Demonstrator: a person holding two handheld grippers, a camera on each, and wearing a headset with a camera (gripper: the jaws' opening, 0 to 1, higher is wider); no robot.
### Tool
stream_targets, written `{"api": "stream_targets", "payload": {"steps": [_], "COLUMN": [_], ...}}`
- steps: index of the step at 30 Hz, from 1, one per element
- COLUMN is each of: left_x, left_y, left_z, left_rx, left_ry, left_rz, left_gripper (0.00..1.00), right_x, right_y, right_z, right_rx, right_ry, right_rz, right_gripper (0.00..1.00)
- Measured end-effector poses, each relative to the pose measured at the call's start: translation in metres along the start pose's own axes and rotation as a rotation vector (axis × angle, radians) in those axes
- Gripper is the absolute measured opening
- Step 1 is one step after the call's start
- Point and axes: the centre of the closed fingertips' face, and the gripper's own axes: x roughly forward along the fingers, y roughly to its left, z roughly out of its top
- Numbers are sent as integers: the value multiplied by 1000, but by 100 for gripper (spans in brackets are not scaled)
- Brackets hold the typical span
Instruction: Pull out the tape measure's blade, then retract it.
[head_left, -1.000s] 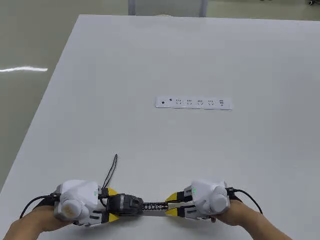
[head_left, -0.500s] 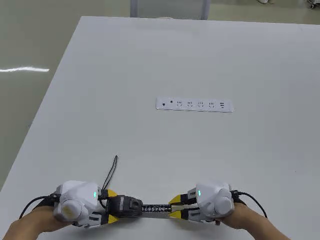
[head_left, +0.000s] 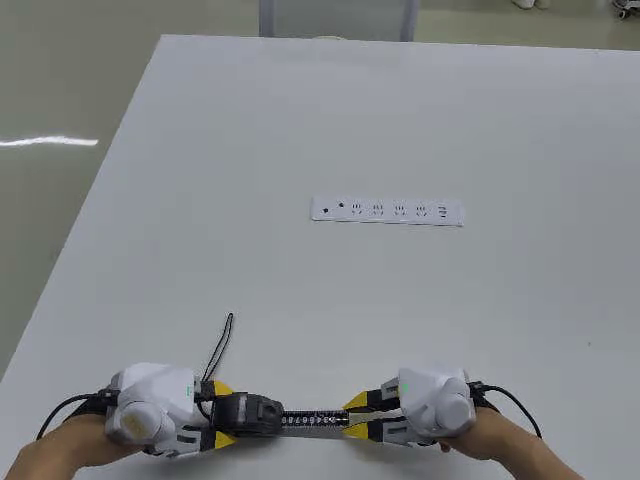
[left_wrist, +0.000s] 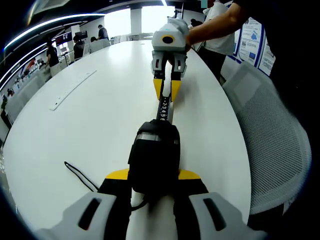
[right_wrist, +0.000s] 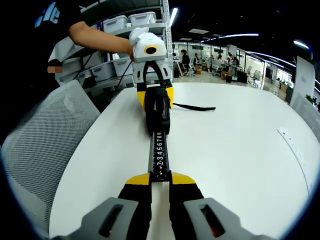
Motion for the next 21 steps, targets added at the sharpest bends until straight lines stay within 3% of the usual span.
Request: {"api": "stream_targets", "payload": {"steps": [21], "left_x": [0], "left_y": [-1], "left_z": [0], "left_rx": [-1], "left_ry": [-1], "left_rz": [-1], "left_gripper": [28], "right_x": [-11], "right_y": [0], "right_z": [-6], "right_rx": [12], "right_ry": [-1], "right_rz": [-5], "right_gripper": [10]}}
